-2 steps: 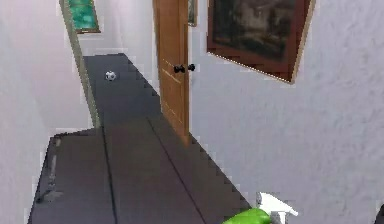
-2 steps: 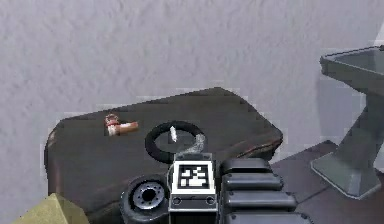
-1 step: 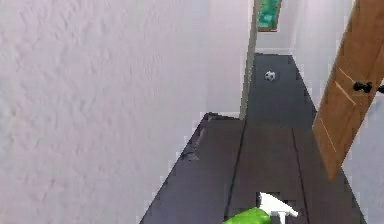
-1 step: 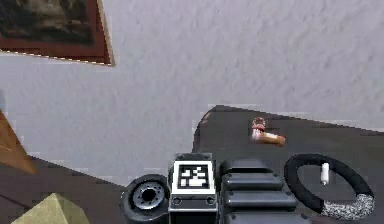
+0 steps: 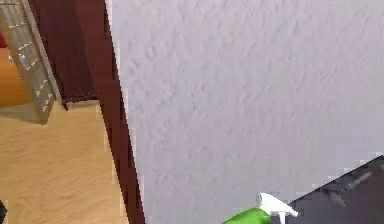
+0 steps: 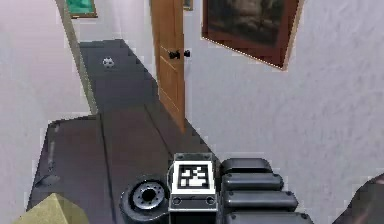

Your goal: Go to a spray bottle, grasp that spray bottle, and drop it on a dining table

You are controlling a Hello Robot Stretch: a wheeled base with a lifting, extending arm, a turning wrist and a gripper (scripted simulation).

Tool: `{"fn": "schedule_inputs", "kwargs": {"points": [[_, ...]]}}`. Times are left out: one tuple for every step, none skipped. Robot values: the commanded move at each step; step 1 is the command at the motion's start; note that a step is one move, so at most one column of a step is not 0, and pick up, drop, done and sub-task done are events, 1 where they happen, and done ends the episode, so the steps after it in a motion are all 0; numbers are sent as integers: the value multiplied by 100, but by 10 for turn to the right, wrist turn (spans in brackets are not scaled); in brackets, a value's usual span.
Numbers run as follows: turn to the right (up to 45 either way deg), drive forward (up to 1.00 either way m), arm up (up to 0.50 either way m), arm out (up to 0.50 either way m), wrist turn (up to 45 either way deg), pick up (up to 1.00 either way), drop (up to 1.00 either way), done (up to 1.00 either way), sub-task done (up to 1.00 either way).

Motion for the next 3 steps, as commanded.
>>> {"fn": "schedule_inputs", "kwargs": {"points": [[-450, 0, 0, 0, 0, 0, 0, 0, 0], [-420, 0, 0, 0, 0, 0, 0, 0, 0], [0, 30, 0, 0, 0, 0, 0, 0, 0]]}}
